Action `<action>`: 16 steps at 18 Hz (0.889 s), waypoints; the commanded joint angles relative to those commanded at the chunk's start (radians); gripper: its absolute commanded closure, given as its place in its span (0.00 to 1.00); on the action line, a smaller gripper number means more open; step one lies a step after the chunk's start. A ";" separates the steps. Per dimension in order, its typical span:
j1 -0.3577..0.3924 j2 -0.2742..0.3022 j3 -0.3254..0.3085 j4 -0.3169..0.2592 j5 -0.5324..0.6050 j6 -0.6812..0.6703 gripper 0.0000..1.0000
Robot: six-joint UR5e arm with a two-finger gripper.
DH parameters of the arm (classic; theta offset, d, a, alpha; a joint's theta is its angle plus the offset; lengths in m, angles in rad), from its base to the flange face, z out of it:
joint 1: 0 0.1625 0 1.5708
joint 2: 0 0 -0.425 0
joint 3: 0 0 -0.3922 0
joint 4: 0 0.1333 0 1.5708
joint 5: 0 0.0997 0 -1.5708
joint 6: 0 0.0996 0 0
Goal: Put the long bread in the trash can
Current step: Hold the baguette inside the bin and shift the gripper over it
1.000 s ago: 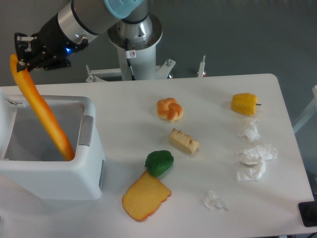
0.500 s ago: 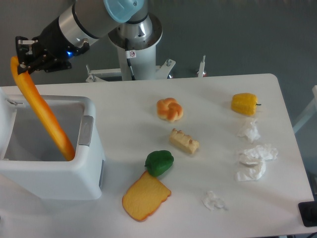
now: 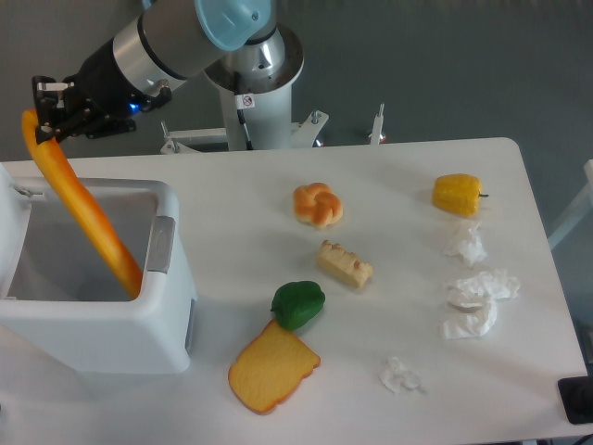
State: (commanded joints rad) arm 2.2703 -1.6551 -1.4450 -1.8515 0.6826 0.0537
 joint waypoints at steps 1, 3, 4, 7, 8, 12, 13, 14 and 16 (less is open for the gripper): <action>0.000 -0.002 0.000 0.003 -0.002 0.002 0.98; 0.000 -0.002 0.000 0.015 -0.014 -0.002 0.97; 0.000 -0.002 0.002 0.017 -0.023 -0.003 0.97; 0.005 -0.003 0.000 0.021 -0.023 -0.009 0.97; 0.008 -0.008 0.002 0.021 -0.023 -0.009 0.97; 0.014 -0.014 0.002 0.021 -0.025 -0.012 0.94; 0.021 -0.015 0.002 0.021 -0.031 -0.011 0.90; 0.023 -0.015 0.002 0.021 -0.037 -0.012 0.86; 0.028 -0.012 0.000 0.021 -0.037 -0.011 0.75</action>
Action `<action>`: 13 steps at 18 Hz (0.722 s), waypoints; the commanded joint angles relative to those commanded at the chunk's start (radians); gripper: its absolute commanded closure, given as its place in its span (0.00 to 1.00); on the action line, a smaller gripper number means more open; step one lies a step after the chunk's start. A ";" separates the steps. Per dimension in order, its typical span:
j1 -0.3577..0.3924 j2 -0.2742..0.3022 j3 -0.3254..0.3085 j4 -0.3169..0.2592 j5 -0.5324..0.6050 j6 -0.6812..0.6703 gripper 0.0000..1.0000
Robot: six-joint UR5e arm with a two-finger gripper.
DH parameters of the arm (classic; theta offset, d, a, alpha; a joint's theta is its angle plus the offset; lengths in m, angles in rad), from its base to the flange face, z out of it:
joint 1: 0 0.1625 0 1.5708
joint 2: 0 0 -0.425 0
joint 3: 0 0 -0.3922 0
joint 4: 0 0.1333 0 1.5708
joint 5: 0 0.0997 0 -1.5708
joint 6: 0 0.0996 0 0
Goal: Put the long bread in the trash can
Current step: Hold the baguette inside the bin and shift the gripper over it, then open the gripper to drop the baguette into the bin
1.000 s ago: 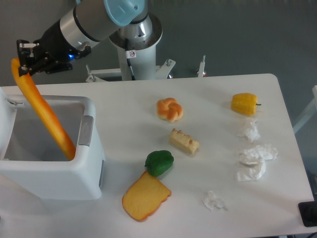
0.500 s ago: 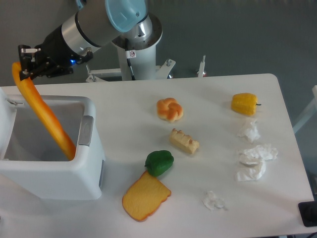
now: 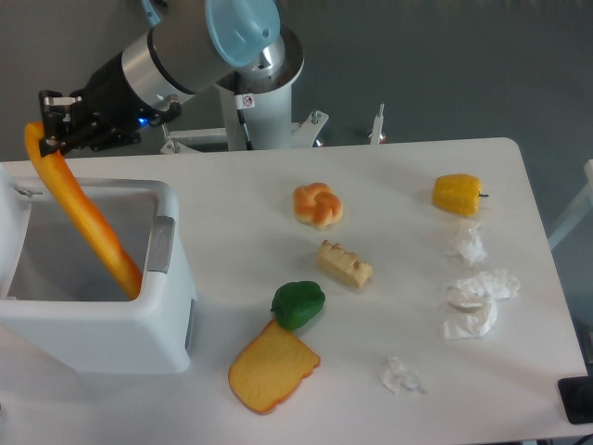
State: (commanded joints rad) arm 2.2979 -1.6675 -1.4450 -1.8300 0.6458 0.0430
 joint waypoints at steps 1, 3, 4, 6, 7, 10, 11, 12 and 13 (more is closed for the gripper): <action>0.003 -0.002 0.000 0.000 -0.002 0.000 0.75; 0.003 -0.003 0.002 0.002 -0.002 0.002 0.73; 0.003 -0.003 0.000 0.014 -0.002 0.002 0.68; 0.003 -0.002 0.000 0.043 -0.002 -0.002 0.54; 0.003 -0.002 0.000 0.043 -0.002 0.000 0.52; 0.005 -0.002 0.000 0.055 -0.002 0.002 0.00; 0.009 -0.002 0.000 0.067 -0.002 0.002 0.00; 0.011 0.000 0.000 0.074 0.000 0.002 0.00; 0.012 0.000 0.000 0.074 0.000 0.006 0.00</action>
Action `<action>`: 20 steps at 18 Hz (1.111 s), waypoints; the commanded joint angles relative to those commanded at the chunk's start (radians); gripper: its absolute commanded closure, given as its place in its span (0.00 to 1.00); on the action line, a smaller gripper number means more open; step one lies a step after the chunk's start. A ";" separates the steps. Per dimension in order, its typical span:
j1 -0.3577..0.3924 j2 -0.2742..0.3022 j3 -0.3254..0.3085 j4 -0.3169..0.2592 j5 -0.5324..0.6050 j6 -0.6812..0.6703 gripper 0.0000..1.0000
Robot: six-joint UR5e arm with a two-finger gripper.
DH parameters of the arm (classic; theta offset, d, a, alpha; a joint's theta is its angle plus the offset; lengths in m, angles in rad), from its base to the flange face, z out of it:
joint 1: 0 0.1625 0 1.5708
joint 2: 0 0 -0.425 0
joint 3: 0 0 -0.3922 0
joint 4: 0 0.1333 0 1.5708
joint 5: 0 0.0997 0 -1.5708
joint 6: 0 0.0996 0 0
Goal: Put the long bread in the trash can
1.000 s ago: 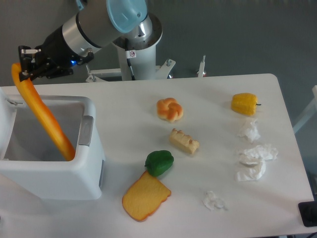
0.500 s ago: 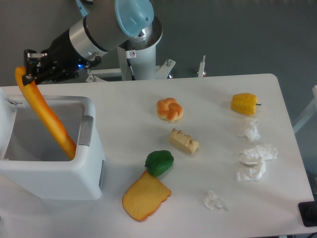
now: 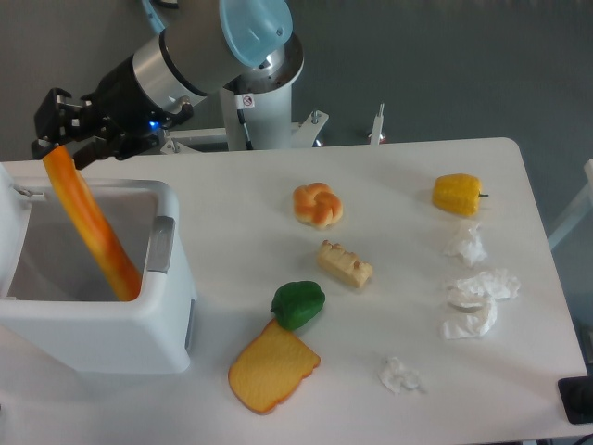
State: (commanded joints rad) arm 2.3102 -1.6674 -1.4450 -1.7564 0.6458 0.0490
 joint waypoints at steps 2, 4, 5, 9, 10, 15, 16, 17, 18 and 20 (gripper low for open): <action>0.005 0.002 0.000 0.002 0.002 0.009 0.00; 0.006 0.005 0.000 0.029 0.008 0.021 0.00; 0.012 0.008 0.000 0.047 0.009 0.029 0.00; 0.043 0.014 -0.002 0.155 0.017 0.037 0.00; 0.052 0.015 -0.003 0.187 0.035 0.051 0.00; 0.066 0.041 -0.012 0.336 0.193 0.286 0.00; 0.064 0.051 -0.015 0.339 0.227 0.345 0.00; 0.064 0.054 -0.018 0.342 0.251 0.400 0.00; 0.063 0.060 -0.018 0.344 0.270 0.463 0.00; 0.064 0.066 -0.023 0.345 0.307 0.592 0.00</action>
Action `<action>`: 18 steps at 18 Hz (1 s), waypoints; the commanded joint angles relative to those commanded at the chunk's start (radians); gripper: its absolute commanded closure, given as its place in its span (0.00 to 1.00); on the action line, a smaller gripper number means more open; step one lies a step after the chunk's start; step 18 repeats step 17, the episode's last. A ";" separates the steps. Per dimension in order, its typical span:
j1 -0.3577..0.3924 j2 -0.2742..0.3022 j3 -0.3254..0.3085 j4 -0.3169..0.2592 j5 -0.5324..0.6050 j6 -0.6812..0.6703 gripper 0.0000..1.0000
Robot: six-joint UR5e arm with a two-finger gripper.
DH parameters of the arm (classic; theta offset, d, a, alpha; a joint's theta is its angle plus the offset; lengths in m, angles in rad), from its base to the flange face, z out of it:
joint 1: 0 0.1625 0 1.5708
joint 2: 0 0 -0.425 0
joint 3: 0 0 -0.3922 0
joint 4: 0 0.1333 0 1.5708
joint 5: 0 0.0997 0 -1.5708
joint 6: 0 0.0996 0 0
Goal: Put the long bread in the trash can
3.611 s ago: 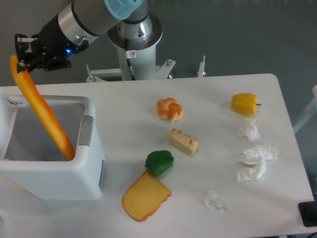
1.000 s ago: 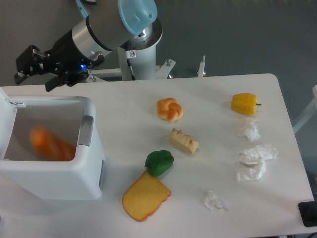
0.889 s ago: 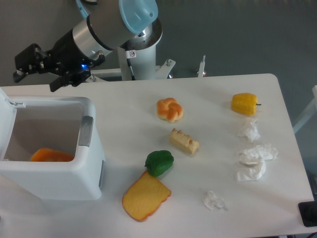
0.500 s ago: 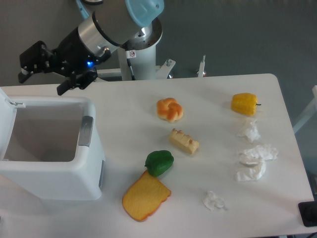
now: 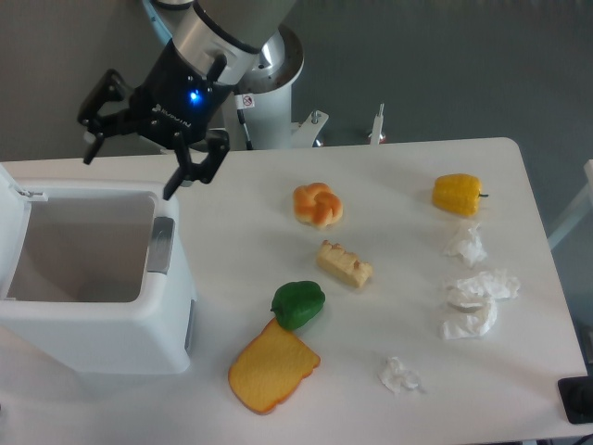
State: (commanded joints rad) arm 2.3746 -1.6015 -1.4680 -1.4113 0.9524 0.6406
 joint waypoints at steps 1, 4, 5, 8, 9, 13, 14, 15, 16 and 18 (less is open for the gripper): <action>0.005 0.002 0.002 0.000 0.023 0.048 0.00; 0.011 0.002 0.002 -0.003 0.116 0.116 0.00; 0.015 0.003 0.002 -0.002 0.137 0.117 0.00; 0.028 0.011 0.002 0.029 0.151 0.163 0.00; 0.029 0.021 -0.002 0.034 0.164 0.184 0.00; 0.028 0.048 -0.026 0.040 0.278 0.261 0.00; 0.028 0.049 -0.026 0.051 0.290 0.289 0.00; 0.028 0.049 -0.026 0.061 0.299 0.306 0.00; 0.028 0.049 -0.028 0.067 0.302 0.312 0.00; 0.028 0.051 -0.029 0.071 0.305 0.312 0.00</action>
